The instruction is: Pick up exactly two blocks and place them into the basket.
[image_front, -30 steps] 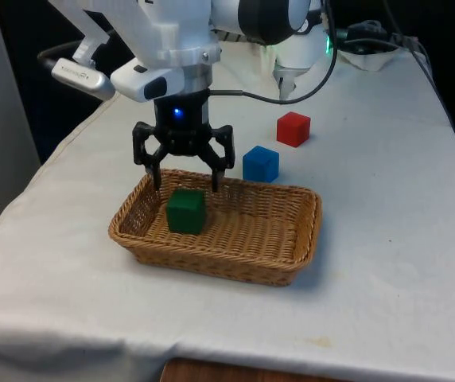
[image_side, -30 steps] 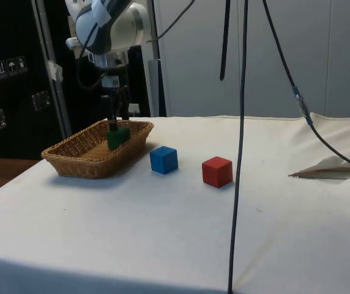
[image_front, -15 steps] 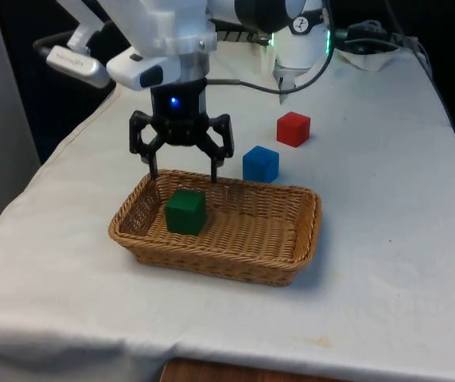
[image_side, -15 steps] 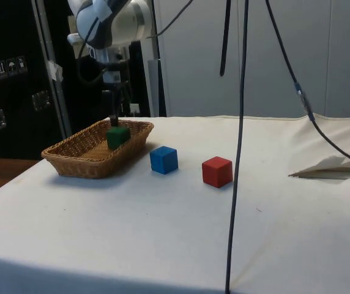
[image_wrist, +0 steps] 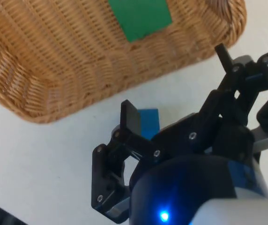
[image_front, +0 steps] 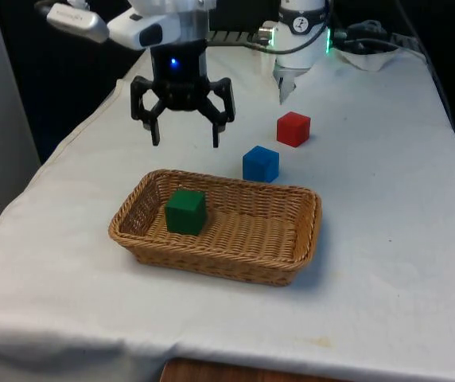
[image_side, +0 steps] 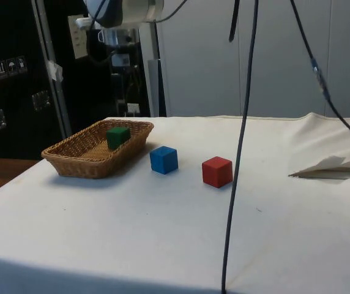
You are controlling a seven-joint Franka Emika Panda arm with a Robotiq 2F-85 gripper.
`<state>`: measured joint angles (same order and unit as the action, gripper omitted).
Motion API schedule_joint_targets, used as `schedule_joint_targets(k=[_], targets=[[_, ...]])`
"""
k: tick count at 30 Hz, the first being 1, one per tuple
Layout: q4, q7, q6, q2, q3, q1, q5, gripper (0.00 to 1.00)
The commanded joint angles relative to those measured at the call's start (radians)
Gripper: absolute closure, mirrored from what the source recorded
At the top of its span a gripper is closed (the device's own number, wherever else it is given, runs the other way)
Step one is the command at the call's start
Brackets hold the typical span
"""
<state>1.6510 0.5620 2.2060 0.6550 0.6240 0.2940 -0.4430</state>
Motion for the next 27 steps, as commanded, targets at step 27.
schedule_joint_targets(k=[27], targets=[[0.267, -0.068, 0.048, -0.23, 0.004, 0.058, 0.131, 0.0]])
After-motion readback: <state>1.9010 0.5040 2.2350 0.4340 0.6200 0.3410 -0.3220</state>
